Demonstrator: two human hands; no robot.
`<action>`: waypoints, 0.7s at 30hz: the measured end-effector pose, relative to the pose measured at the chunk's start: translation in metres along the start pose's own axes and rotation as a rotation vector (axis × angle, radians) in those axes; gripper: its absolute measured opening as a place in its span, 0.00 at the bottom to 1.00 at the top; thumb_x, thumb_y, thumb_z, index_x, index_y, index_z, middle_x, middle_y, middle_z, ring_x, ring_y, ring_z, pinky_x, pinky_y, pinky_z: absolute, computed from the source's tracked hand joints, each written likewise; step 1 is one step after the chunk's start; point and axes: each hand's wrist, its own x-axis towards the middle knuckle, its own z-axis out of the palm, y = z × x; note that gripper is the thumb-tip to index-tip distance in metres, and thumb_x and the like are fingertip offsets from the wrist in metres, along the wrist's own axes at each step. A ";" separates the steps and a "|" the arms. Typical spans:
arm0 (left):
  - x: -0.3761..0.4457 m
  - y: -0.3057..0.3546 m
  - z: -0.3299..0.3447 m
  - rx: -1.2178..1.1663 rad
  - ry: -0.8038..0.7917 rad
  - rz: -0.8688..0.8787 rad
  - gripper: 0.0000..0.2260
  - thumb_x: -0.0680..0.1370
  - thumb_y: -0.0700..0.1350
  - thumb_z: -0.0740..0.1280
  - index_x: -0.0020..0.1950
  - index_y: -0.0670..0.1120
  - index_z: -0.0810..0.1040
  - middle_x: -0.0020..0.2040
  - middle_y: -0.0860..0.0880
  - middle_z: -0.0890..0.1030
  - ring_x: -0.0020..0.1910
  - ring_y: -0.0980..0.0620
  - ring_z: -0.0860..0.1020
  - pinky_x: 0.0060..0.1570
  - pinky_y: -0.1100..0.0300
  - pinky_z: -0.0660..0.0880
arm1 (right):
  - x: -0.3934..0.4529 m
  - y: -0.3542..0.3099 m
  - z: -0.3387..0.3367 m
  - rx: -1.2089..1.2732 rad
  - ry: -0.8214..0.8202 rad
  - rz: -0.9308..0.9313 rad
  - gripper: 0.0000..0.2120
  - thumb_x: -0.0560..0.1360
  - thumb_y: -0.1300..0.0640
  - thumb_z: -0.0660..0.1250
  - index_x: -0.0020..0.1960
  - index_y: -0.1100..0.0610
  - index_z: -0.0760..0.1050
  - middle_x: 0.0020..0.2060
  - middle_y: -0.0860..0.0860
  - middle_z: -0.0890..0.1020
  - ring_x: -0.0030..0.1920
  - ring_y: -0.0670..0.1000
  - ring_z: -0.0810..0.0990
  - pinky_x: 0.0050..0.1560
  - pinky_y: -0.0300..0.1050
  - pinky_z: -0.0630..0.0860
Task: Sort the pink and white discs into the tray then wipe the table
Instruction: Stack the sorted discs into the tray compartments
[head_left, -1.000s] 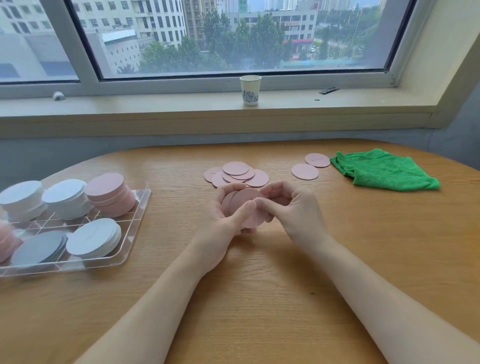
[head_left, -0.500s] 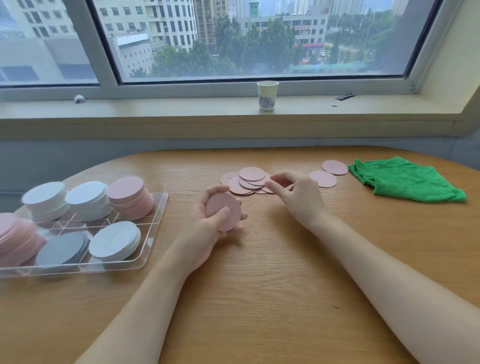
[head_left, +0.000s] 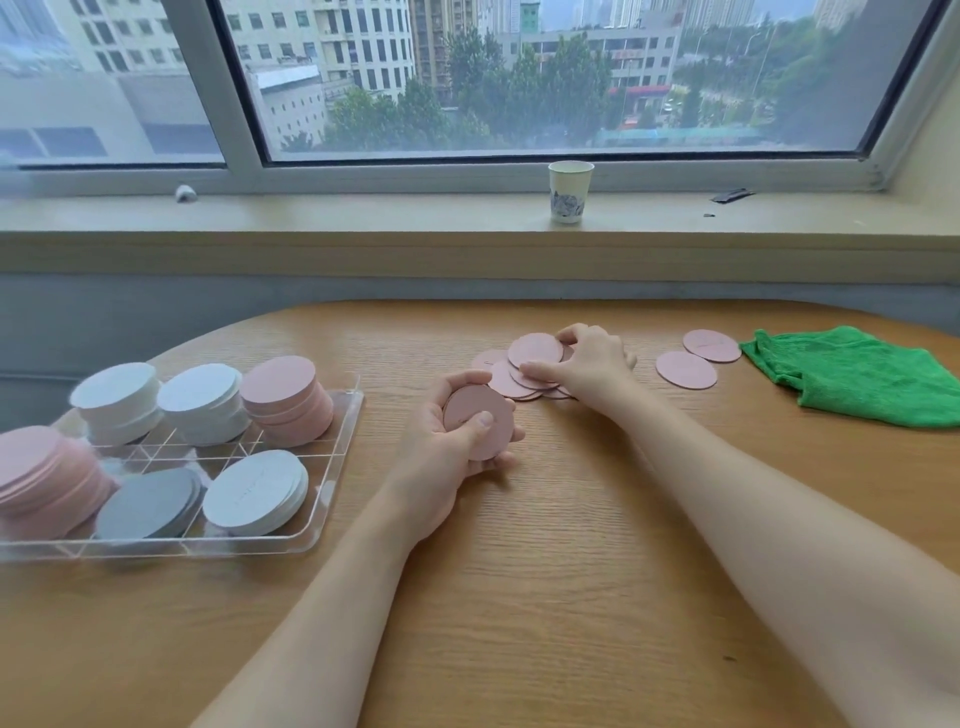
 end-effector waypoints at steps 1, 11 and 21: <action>0.000 0.000 0.000 -0.001 0.001 0.000 0.16 0.84 0.31 0.62 0.66 0.48 0.76 0.64 0.29 0.77 0.52 0.37 0.85 0.39 0.54 0.82 | -0.001 0.000 0.000 0.033 0.020 -0.021 0.33 0.64 0.34 0.77 0.64 0.48 0.76 0.62 0.48 0.79 0.66 0.55 0.71 0.57 0.49 0.60; -0.001 0.002 0.003 -0.039 0.049 0.000 0.15 0.84 0.32 0.62 0.67 0.47 0.75 0.66 0.31 0.76 0.50 0.38 0.85 0.38 0.54 0.81 | -0.042 0.009 -0.025 0.736 0.089 -0.041 0.08 0.73 0.56 0.76 0.51 0.51 0.82 0.44 0.49 0.85 0.46 0.49 0.83 0.43 0.43 0.78; -0.011 0.008 0.016 -0.084 0.007 0.004 0.21 0.81 0.58 0.62 0.67 0.45 0.75 0.58 0.43 0.83 0.47 0.48 0.83 0.40 0.55 0.78 | -0.112 0.001 -0.030 1.093 -0.219 -0.092 0.17 0.65 0.56 0.79 0.51 0.58 0.83 0.48 0.62 0.86 0.47 0.54 0.84 0.48 0.51 0.79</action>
